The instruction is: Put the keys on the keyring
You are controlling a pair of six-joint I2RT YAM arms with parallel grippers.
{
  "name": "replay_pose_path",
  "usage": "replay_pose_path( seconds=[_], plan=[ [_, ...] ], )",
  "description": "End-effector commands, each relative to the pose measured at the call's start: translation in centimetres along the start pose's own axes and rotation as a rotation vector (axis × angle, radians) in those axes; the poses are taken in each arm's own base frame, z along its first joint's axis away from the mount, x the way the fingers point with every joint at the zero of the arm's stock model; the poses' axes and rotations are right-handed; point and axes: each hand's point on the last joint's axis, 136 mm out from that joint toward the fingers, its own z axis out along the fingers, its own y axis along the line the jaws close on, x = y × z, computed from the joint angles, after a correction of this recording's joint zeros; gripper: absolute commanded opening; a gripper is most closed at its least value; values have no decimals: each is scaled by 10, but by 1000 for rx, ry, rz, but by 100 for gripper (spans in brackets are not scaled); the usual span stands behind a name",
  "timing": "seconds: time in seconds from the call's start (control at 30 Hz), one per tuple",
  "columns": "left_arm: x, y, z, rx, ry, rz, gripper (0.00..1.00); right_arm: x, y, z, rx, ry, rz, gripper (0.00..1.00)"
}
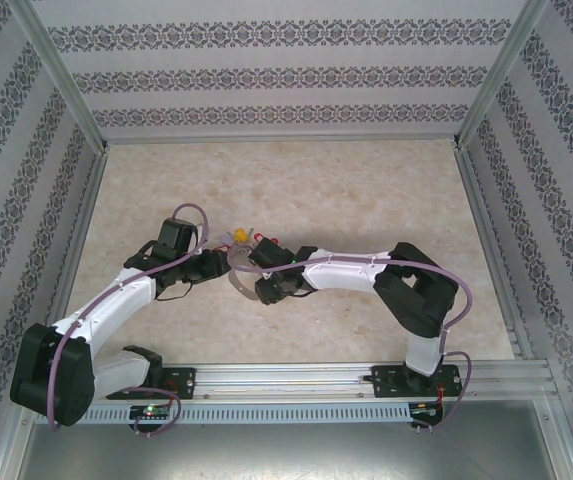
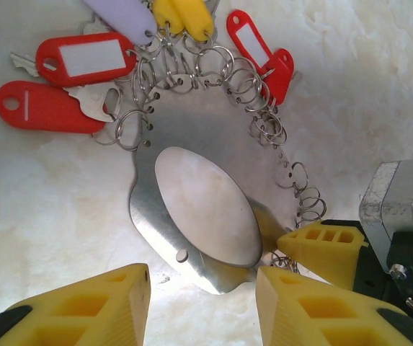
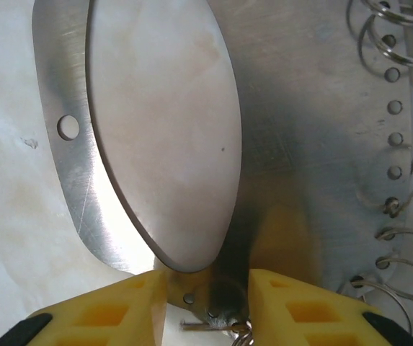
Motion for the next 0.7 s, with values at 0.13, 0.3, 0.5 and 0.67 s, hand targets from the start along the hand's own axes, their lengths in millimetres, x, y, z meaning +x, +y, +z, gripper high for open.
replay_pose_path(
  seconds=[0.13, 0.3, 0.5, 0.67],
  plan=[
    [-2, -6, -4, 1, 2, 28, 42, 8, -9, -8, 71, 21, -52, 38],
    [-2, -7, -3, -1, 4, 28, 42, 12, -15, -11, 108, 32, -78, 34],
    [-3, -9, -3, 1, 7, 35, 42, 15, -4, -12, 42, 25, -97, 31],
    [-3, -10, -3, -1, 11, 40, 42, 21, -6, -14, 35, 32, -99, 31]
  ],
)
